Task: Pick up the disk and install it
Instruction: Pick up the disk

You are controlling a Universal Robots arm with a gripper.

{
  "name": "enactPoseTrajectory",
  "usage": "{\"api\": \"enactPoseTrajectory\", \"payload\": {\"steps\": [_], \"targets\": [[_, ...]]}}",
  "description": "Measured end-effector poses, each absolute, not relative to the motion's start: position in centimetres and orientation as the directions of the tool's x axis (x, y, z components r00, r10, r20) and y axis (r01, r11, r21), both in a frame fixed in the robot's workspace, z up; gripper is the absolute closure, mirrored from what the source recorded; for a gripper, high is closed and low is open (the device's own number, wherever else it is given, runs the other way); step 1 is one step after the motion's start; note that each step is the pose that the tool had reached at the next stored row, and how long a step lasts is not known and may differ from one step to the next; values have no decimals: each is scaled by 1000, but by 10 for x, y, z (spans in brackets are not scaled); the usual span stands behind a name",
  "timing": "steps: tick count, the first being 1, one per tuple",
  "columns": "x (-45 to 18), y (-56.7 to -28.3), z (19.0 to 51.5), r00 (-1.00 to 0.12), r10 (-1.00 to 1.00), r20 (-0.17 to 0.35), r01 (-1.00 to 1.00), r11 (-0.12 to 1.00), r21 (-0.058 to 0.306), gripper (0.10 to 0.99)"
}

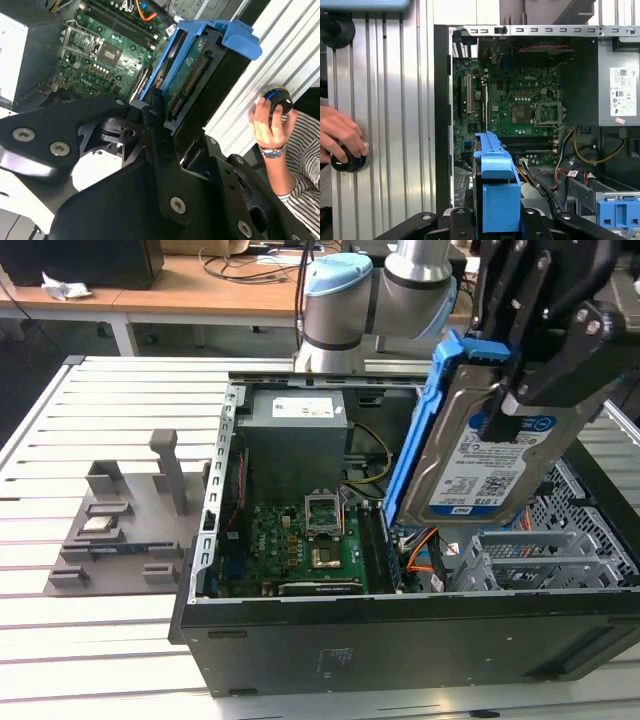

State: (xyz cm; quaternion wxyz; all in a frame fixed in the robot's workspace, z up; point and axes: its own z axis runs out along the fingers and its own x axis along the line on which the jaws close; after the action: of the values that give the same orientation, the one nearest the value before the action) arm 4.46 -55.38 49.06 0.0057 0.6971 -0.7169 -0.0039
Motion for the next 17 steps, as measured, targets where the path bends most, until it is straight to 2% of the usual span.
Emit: {"api": "enactPoseTrajectory", "payload": {"steps": [5,17], "targets": [[90,-554,488,-28,-1000,3,-999,28,18,725],[146,-553,473,-26,-1000,3,-999,27,22,725]]}}
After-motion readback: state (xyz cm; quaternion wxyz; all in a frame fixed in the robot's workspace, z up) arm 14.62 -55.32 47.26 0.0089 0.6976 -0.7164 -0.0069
